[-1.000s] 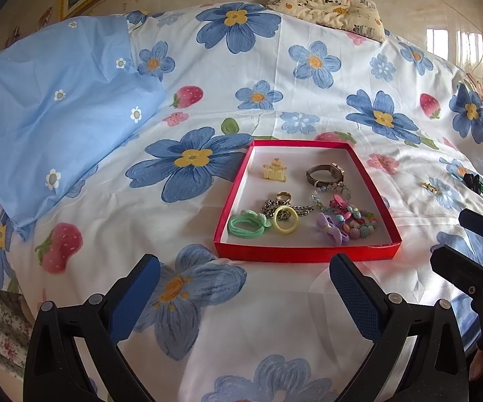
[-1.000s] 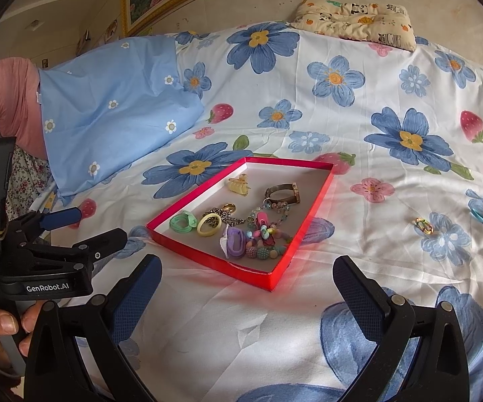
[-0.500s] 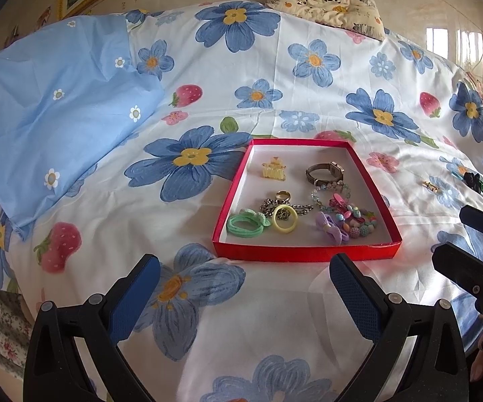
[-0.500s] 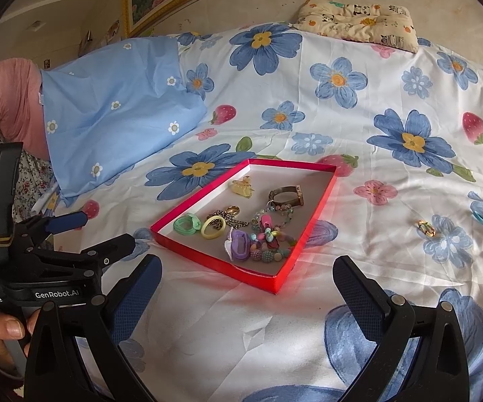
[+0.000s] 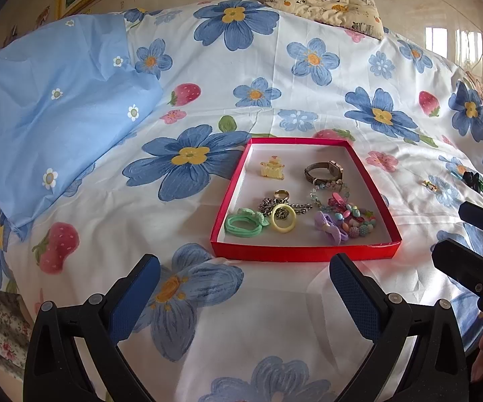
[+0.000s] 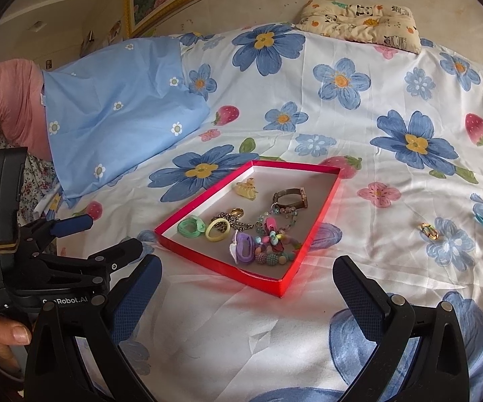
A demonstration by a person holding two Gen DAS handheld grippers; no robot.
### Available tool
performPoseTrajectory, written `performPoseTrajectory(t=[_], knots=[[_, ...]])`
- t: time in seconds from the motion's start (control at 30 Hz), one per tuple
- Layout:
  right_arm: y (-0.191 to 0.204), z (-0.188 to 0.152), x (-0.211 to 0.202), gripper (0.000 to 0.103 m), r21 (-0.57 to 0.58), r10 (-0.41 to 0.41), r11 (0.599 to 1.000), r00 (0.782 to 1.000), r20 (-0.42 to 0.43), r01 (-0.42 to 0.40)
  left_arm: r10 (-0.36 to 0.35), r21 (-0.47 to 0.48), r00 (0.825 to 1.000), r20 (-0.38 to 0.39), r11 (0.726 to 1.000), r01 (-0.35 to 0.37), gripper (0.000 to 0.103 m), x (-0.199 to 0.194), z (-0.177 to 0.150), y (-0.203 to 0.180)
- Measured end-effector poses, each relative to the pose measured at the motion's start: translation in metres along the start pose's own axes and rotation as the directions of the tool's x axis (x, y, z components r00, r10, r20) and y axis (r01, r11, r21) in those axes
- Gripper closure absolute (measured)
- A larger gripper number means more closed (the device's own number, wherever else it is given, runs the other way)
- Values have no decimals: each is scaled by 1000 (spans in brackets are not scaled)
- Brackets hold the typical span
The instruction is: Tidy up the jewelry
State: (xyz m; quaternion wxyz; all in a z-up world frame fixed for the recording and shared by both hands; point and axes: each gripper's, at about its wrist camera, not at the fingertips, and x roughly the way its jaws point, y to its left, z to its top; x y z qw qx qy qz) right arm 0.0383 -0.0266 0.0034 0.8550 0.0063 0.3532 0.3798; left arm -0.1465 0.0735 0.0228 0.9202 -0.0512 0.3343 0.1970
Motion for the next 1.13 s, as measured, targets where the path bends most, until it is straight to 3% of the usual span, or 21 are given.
performPoseTrajectory(t=[1.13], knots=[[-20, 11, 18, 0, 43, -4, 999, 999, -43, 5, -29, -2, 999, -45, 1000, 29, 1, 34, 20, -7]])
